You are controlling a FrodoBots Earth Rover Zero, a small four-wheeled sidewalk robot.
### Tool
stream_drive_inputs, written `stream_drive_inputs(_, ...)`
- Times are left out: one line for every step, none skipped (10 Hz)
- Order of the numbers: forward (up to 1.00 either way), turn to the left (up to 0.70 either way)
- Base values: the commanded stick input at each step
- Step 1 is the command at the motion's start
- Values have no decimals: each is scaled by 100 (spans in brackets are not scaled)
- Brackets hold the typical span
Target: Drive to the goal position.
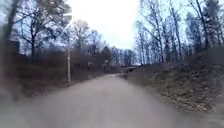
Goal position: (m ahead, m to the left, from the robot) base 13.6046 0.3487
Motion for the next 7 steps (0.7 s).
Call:
stream_drive_inputs(100, 40)
stream_drive_inputs(100, 38)
stream_drive_inputs(100, 23)
stream_drive_inputs(100, 9)
stream_drive_inputs(100, 0)
stream_drive_inputs(100, 0)
stream_drive_inputs(100, 0)
